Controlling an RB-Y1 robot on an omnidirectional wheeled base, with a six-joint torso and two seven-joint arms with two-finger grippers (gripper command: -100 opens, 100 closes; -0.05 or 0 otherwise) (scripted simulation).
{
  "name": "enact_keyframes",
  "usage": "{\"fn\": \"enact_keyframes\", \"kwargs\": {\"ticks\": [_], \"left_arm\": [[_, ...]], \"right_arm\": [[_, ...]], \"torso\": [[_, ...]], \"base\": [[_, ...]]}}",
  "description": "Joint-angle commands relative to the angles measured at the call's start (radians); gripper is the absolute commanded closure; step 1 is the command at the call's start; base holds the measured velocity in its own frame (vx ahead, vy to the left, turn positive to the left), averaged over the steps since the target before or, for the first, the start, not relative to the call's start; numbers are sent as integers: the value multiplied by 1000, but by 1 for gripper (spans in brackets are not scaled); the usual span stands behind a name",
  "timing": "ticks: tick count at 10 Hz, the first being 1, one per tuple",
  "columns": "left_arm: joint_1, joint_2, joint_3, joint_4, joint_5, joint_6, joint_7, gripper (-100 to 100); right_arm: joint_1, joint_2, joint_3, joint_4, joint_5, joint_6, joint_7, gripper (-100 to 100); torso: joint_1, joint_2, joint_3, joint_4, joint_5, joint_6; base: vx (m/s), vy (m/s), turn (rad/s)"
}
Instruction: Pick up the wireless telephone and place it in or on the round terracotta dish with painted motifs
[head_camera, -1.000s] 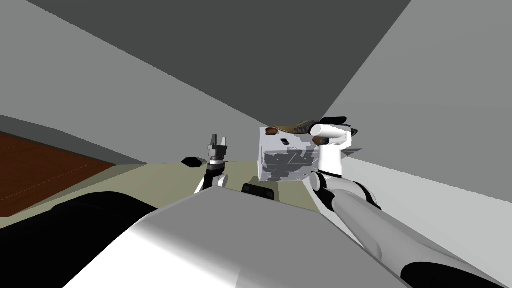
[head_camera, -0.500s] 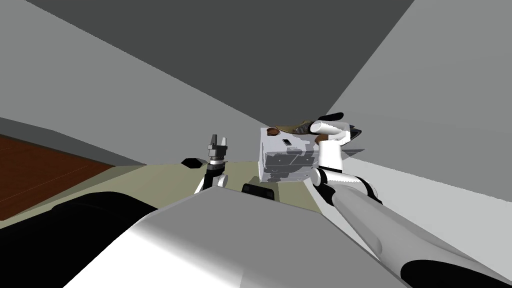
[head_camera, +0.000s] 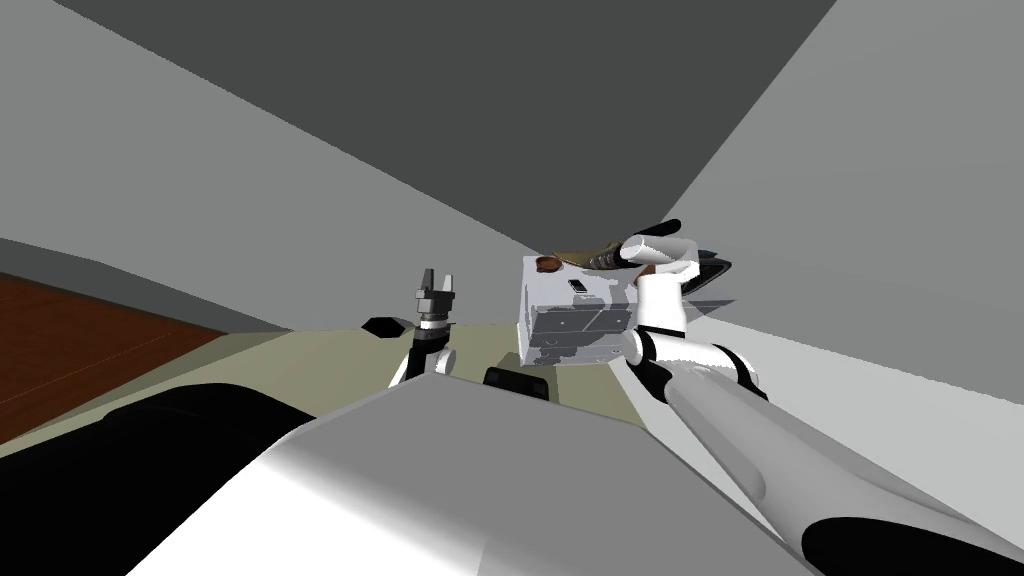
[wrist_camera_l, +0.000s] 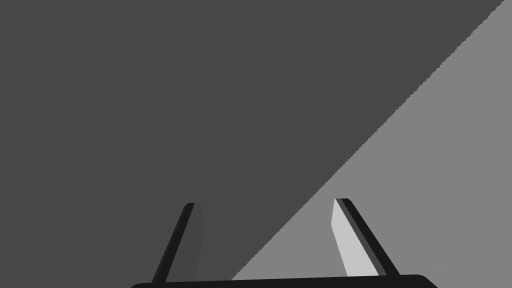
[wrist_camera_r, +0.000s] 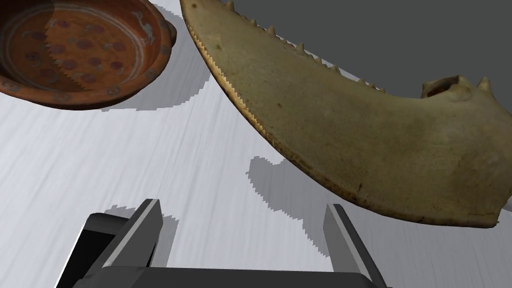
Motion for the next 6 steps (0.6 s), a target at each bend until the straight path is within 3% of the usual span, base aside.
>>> {"fn": "enact_keyframes", "kwargs": {"ticks": [1, 2, 4, 5, 6], "left_arm": [[0, 0, 0, 0, 0, 0, 0, 0], [0, 0, 0, 0, 0, 0, 0, 0], [0, 0, 0, 0, 0, 0, 0, 0], [0, 0, 0, 0, 0, 0, 0, 0], [0, 0, 0, 0, 0, 0, 0, 0]], "right_arm": [[-13, -1, 4, 32, -4, 50, -10, -100], [-45, -8, 11, 72, -15, 79, -28, -100], [-45, -8, 11, 83, -15, 126, -28, -100], [-74, -15, 18, 132, -24, 158, -44, -100], [-74, -15, 18, 132, -24, 183, -44, -100]], "torso": [[0, 0, 0, 0, 0, 0], [0, 0, 0, 0, 0, 0], [1, -2, -1, -1, 0, 0], [0, -1, -1, 0, 0, 0], [0, -1, -1, 0, 0, 0]], "base": [[18, 43, -6], [41, 49, -11], [33, 37, -1], [29, 46, -6], [24, 46, -7]]}}
